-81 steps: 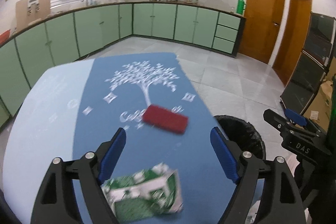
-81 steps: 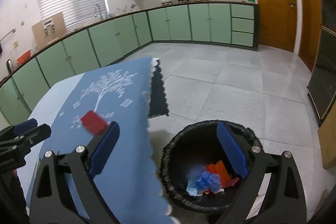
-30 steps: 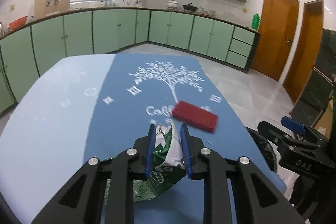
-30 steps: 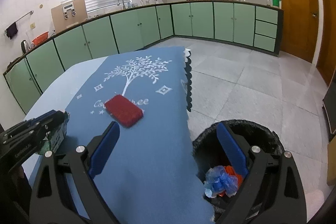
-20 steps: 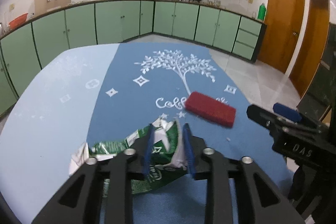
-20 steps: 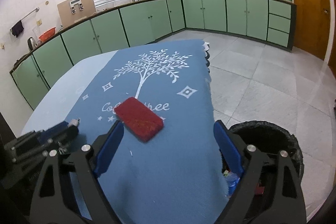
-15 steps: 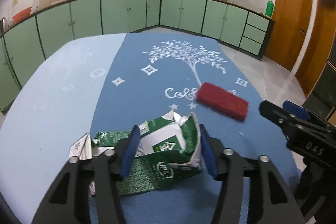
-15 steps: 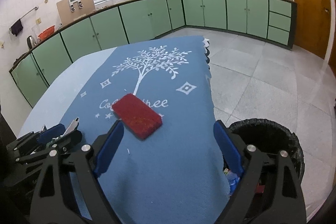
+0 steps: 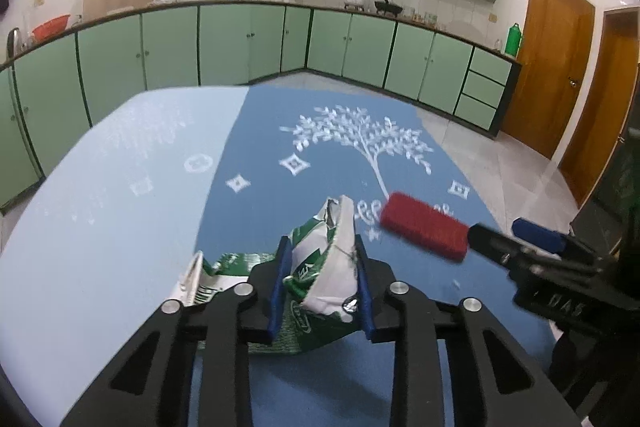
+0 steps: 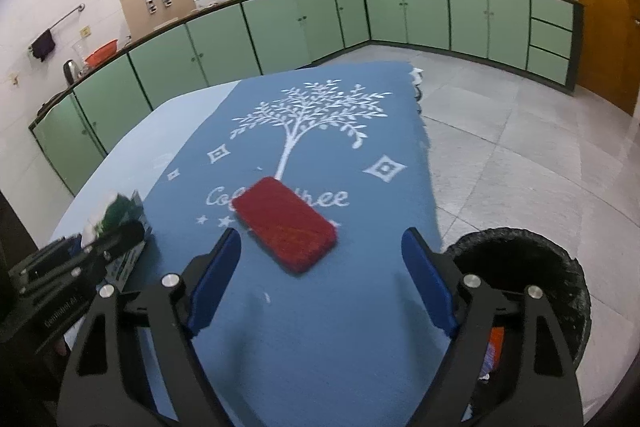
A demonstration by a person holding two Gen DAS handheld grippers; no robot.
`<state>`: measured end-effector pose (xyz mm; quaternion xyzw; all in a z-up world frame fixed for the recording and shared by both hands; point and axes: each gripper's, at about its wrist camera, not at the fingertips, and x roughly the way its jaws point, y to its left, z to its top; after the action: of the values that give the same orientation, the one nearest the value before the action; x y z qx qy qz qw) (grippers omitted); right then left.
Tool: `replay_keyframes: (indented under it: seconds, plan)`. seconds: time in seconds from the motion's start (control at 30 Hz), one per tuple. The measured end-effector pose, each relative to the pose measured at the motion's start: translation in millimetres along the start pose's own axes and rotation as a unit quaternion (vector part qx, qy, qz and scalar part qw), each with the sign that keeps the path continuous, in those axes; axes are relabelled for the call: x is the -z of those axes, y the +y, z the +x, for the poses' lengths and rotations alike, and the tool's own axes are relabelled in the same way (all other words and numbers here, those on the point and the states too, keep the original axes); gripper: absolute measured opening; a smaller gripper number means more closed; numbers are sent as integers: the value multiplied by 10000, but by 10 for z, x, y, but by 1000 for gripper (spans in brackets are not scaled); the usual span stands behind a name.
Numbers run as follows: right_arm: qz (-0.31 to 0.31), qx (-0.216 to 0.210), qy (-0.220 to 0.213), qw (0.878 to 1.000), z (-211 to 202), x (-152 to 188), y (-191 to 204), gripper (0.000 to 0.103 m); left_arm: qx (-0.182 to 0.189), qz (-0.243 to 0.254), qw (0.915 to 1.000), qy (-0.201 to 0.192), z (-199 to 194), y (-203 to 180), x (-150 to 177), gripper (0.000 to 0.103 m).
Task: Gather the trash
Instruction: 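Grasp the second red scouring pad with the right gripper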
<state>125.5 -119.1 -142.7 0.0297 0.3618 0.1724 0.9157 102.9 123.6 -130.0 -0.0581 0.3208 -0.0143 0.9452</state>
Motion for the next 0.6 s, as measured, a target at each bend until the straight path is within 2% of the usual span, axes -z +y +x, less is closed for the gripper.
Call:
replay_keyframes:
  seconds: [0.17, 0.23, 0.43, 0.53, 0.6]
  plan:
    - [-28, 34, 170, 9998, 134, -62, 77, 80, -38, 4, 10000, 23, 77, -1, -46, 28]
    - [-45, 36, 251, 9997, 171, -62, 82, 76, -49, 21, 10000, 62, 119, 4, -32, 27]
    - [-81, -5, 618, 9981, 305, -52, 85, 61, -68, 51, 9999, 133, 186, 19, -38, 28]
    - [-170, -26, 717, 9973, 347, -47, 114, 49, -51, 17, 9999, 150, 206, 41, -47, 28]
    - [-170, -30, 705, 9974, 347, -42, 120, 48, -53, 29, 9999, 154, 209, 45, -48, 28]
